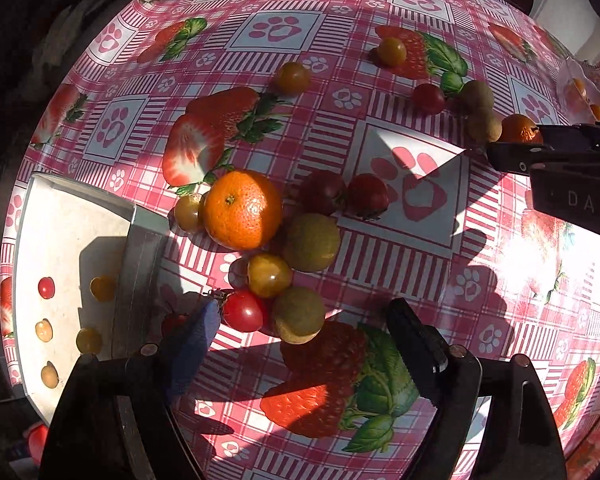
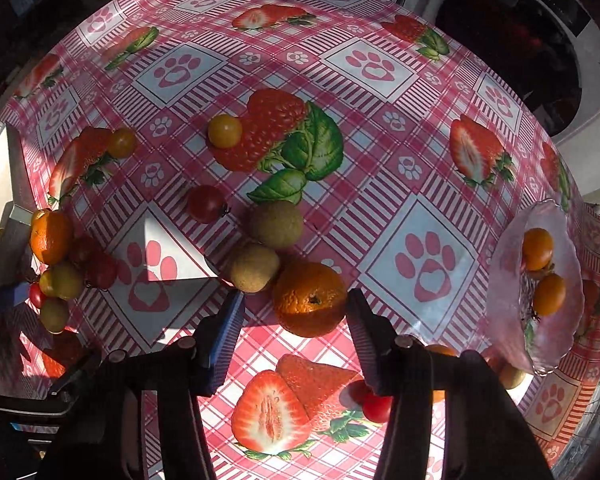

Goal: Organize fruits
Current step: 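Grasp a mandarin orange with the right gripper while the left grasps a yellow cherry tomato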

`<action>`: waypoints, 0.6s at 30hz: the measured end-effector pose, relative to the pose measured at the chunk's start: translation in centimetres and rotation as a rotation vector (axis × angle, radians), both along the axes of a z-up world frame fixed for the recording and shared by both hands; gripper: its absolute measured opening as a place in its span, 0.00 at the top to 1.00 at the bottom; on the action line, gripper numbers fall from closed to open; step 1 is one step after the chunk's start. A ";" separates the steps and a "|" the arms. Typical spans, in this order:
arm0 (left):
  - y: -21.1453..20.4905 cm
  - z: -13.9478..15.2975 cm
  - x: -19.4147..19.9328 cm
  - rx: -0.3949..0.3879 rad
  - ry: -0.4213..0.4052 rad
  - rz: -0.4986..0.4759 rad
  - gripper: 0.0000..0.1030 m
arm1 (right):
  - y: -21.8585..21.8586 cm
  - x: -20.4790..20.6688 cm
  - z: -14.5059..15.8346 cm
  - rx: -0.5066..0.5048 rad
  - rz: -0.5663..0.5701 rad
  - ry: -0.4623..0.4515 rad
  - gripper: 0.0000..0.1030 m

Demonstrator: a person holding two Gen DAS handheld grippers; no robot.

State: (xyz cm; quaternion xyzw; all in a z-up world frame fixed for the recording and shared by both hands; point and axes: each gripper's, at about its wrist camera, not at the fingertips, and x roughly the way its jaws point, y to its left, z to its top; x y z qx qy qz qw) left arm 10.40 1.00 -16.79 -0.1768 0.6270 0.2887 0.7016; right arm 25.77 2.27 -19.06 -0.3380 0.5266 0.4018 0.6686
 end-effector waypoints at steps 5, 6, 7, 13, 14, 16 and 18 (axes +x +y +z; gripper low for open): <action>0.7 0.2 0.1 -0.053 -0.064 -0.016 0.55 | -1.1 0.7 0.5 0.050 -0.060 0.031 0.62; 0.9 0.3 0.0 -0.068 -0.074 -0.019 0.63 | -1.5 0.6 0.8 0.063 -0.072 0.036 0.62; 1.2 0.3 -0.2 -0.079 -0.086 -0.025 0.65 | -2.2 0.3 1.0 0.076 -0.088 0.050 0.62; 2.2 0.3 -1.2 -0.123 -0.111 -0.094 0.79 | -5.8 -2.3 1.7 0.144 -0.207 0.137 0.62; 2.5 0.3 -1.5 -0.137 -0.117 -0.098 0.79 | -6.3 -2.8 1.7 0.155 -0.226 0.151 0.62; 2.3 0.5 -1.9 -0.146 -0.122 -0.112 0.79 | -7.3 -3.8 1.6 0.171 -0.257 0.173 0.62; 2.5 0.5 -2.2 -0.138 -0.119 -0.132 0.79 | -8.0 -4.6 1.2 0.176 -0.284 0.209 0.62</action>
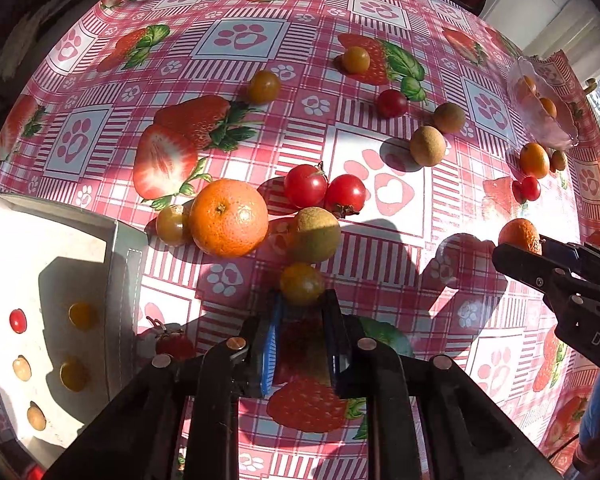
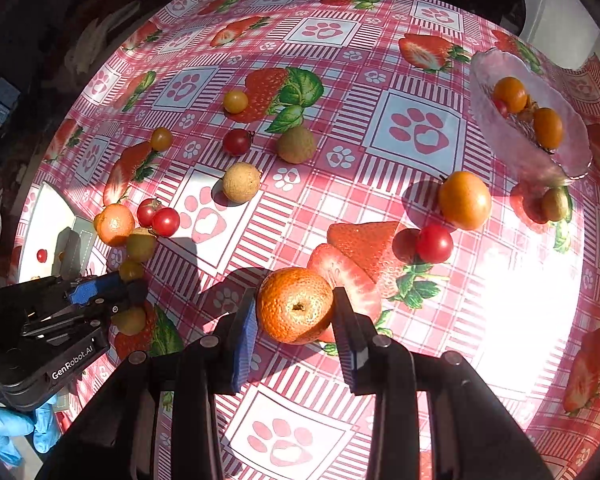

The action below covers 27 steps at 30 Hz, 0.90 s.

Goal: Organize fruits
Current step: 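Grasp a mandarin orange with the right gripper while the left grasps a yellow cherry tomato, then carry the mandarin and yellow tomato over the white tray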

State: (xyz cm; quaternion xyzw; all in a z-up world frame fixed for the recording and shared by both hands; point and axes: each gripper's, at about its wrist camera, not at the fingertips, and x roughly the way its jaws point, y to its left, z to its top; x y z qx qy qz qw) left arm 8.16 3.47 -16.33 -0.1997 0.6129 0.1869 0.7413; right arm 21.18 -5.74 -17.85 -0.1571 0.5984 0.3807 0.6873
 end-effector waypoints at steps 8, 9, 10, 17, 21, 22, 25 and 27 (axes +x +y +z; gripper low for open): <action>-1.0 0.2 1.6 0.076 0.016 -0.057 0.78 | -1.3 -1.6 -0.2 0.012 -0.046 0.046 0.62; -1.0 0.2 1.9 0.076 0.013 -0.059 0.79 | -1.5 -1.6 -0.1 0.013 -0.048 0.048 0.62; -1.0 0.2 2.2 0.070 0.010 -0.058 0.79 | -1.5 -1.7 -0.1 0.014 -0.048 0.048 0.62; -1.7 0.9 2.3 0.040 -0.010 -0.082 0.79 | -2.5 -2.8 0.6 0.015 -0.074 0.060 0.62; -2.8 2.2 0.1 0.028 -0.021 -0.092 0.79 | -3.0 -3.8 1.2 0.011 -0.086 0.070 0.62; -2.9 2.6 -0.3 0.024 -0.024 -0.094 0.79 | -3.0 -4.1 1.3 0.009 -0.087 0.073 0.62; -3.5 3.8 -2.0 0.015 -0.034 -0.106 0.79 | -3.1 -5.3 1.8 -0.001 -0.088 0.077 0.62; -3.6 4.5 -3.2 0.013 -0.039 -0.113 0.79 | -3.0 -6.1 2.1 -0.004 -0.087 0.086 0.62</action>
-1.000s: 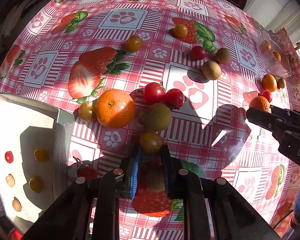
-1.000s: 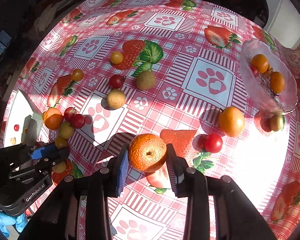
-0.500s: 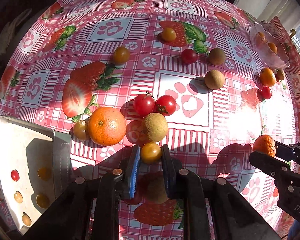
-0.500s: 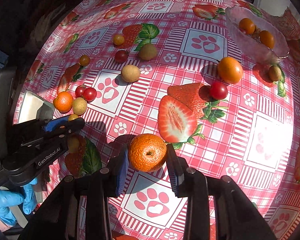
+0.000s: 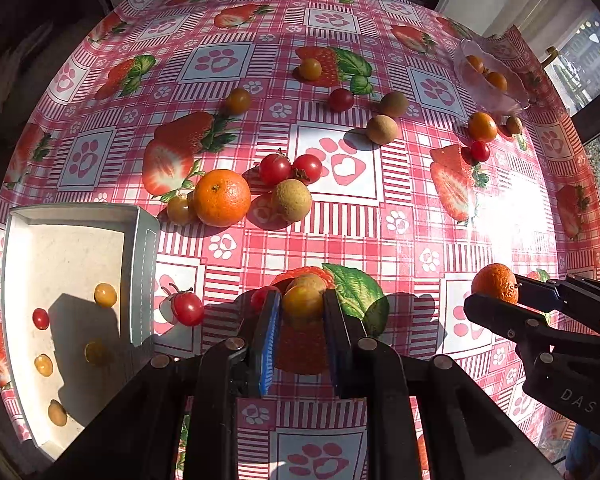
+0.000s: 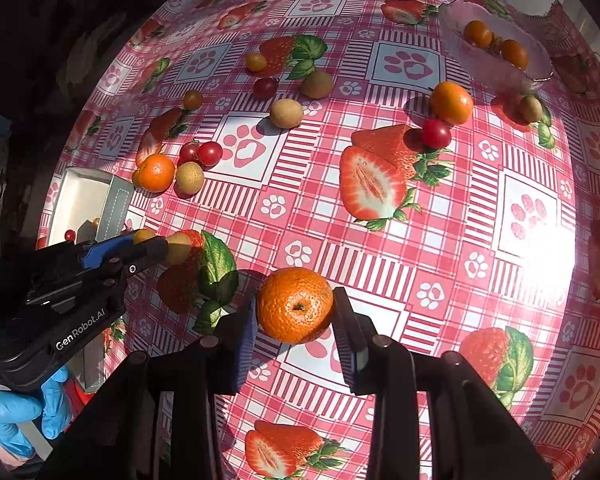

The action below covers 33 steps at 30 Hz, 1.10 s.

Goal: Organize fruits
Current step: 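Carry the mandarin and yellow tomato over the white tray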

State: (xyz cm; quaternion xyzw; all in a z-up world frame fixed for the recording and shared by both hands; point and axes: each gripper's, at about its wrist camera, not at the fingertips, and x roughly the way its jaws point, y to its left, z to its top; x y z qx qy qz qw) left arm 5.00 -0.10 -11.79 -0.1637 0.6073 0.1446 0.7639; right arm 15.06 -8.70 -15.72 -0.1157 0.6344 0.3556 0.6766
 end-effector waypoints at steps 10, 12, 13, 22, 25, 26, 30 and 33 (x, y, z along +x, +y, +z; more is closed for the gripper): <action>2.9 3.0 -6.6 0.009 -0.017 0.058 0.79 | 3.5 -5.6 2.5 -0.010 0.069 -0.001 0.62; 4.1 3.3 -8.1 0.020 -0.013 0.079 0.79 | 4.7 -6.8 3.0 -0.008 0.095 -0.004 0.62; 4.6 3.4 -8.9 0.025 -0.011 0.090 0.79 | 5.3 -7.5 3.1 -0.006 0.109 -0.005 0.62; 10.1 3.1 -15.9 0.063 0.025 0.197 0.79 | 11.6 -13.7 4.1 0.020 0.231 0.005 0.62; 11.5 2.2 -17.5 0.069 0.045 0.219 0.79 | 13.9 -15.4 4.1 0.022 0.272 0.005 0.62; 11.9 1.8 -17.9 0.068 0.052 0.224 0.79 | 14.5 -15.8 4.1 0.022 0.282 0.007 0.62; 12.9 0.6 -18.5 0.066 0.065 0.227 0.79 | 17.4 -16.6 3.4 0.014 0.318 0.018 0.62; 13.5 -0.2 -18.1 0.065 0.064 0.221 0.79 | 19.5 -16.6 2.8 0.009 0.324 0.026 0.62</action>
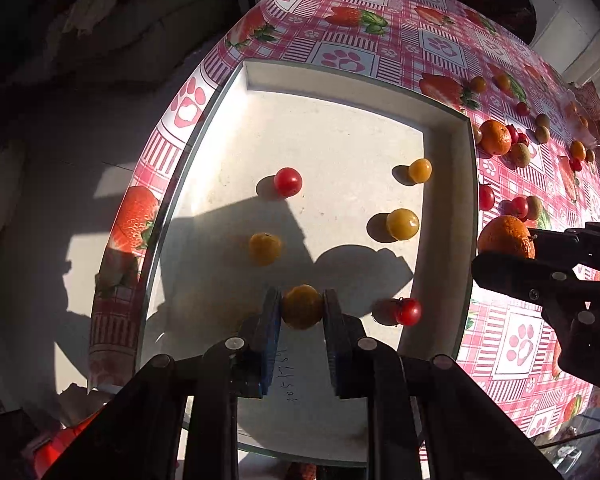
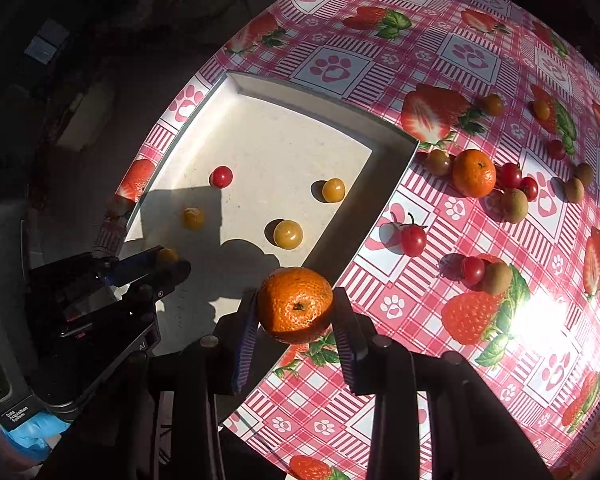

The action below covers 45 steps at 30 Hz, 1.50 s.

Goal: Organize fruits
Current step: 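Carry the mandarin and yellow tomato over the white tray, then open both grippers to drop the fruit into the tray, then lift both grippers out of the tray back toward the fruit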

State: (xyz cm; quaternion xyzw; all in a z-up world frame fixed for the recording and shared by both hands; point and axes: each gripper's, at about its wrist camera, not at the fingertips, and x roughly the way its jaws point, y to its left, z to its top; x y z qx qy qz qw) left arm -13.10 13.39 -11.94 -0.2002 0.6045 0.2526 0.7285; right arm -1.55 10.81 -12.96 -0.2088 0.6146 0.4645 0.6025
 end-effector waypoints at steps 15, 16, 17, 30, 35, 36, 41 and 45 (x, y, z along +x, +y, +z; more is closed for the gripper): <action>0.3 -3.2 1.6 -0.033 0.032 -0.004 0.79 | 9.0 2.7 -4.3 -0.060 0.054 -0.056 0.62; 0.3 -3.3 1.5 -0.034 0.032 0.003 0.79 | 9.1 2.6 -4.7 -0.067 0.060 -0.059 0.62; 0.3 -3.3 1.4 -0.036 0.031 0.007 0.79 | 9.3 2.5 -5.1 -0.076 0.068 -0.060 0.61; 0.0 -2.5 1.5 0.007 0.026 0.014 0.16 | 9.9 2.7 -5.1 -0.055 0.095 -0.028 0.30; -0.2 -1.2 1.6 -0.004 0.009 -0.003 0.16 | 9.4 3.5 -3.1 0.013 0.043 0.024 0.18; -0.3 -0.9 1.4 -0.013 0.002 -0.009 0.16 | 9.2 3.5 -2.5 0.030 0.034 0.020 0.16; -2.0 0.6 1.5 -0.019 0.028 -0.047 0.16 | 6.4 4.0 0.5 0.074 -0.046 -0.032 0.07; -3.1 1.2 1.9 -0.032 0.036 -0.056 0.16 | 2.5 4.9 1.5 0.053 -0.135 -0.034 0.07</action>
